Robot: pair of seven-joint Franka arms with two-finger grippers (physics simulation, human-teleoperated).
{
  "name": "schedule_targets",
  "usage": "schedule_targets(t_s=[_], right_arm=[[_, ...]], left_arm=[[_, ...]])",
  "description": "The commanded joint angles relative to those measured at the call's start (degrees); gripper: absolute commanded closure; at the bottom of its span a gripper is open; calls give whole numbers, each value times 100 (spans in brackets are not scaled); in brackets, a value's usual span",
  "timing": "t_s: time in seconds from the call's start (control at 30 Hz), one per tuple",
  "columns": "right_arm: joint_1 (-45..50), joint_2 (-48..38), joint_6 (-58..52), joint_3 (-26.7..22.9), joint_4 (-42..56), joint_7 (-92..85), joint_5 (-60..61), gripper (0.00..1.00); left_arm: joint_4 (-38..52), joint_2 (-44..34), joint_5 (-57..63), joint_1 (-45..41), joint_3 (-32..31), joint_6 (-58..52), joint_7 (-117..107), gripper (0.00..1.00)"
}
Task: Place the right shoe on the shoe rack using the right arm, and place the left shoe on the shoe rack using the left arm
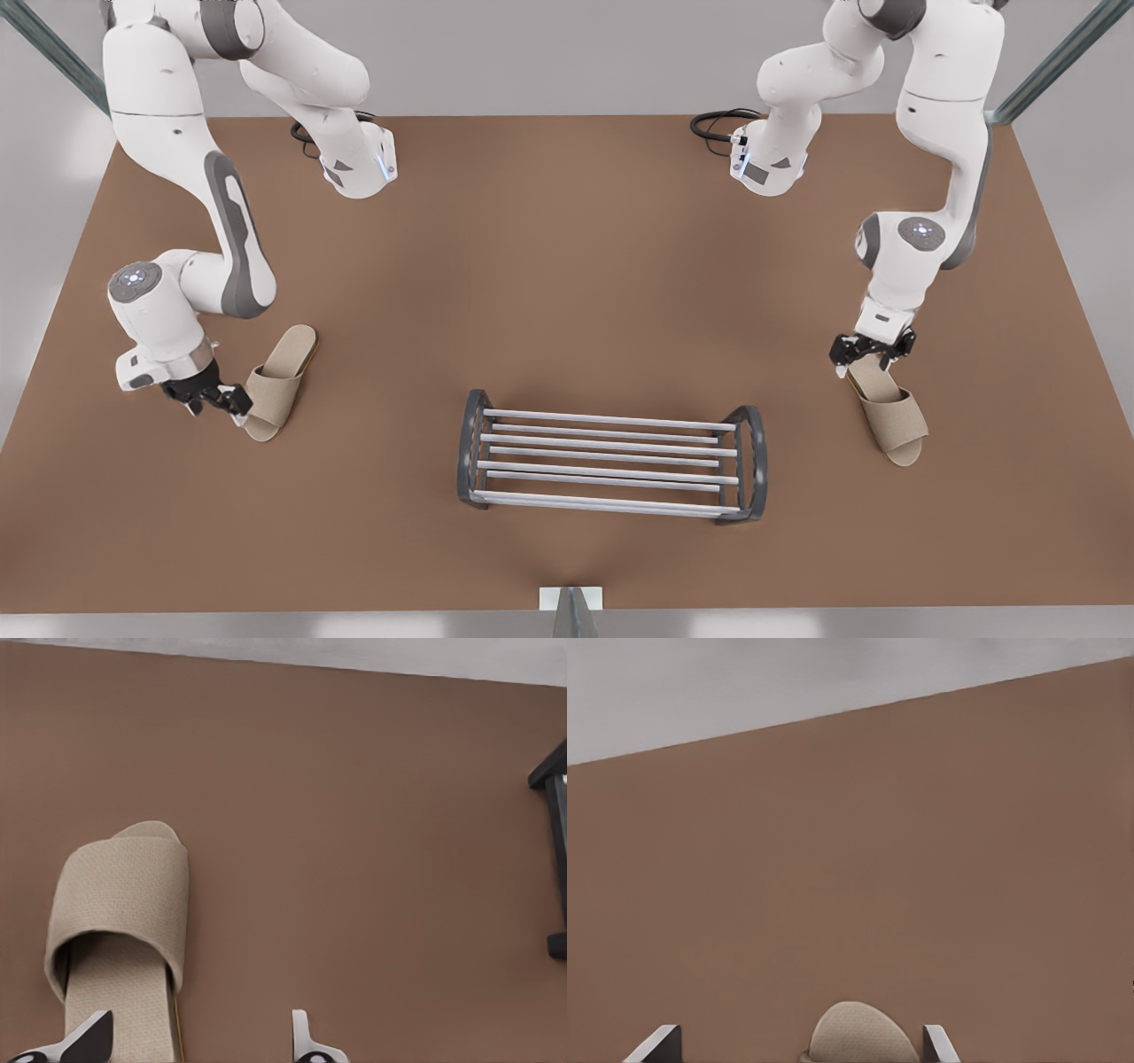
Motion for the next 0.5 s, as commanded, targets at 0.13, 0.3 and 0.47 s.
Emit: schedule_targets(t_s=[0.13,0.3,0.47], right_arm=[[-175,-315,3441,11,-1456,65,-1,0],[-192,-895,3441,213,-2608,57,-1,0],[-184,-1036,3432,274,-3284,4,-1,0]], left_arm=[[-24,207,63,167,158,1964,-165,1],[-16,567,63,228,421,1955,-7,1],[-7,927,63,176,746,1964,160,1]])
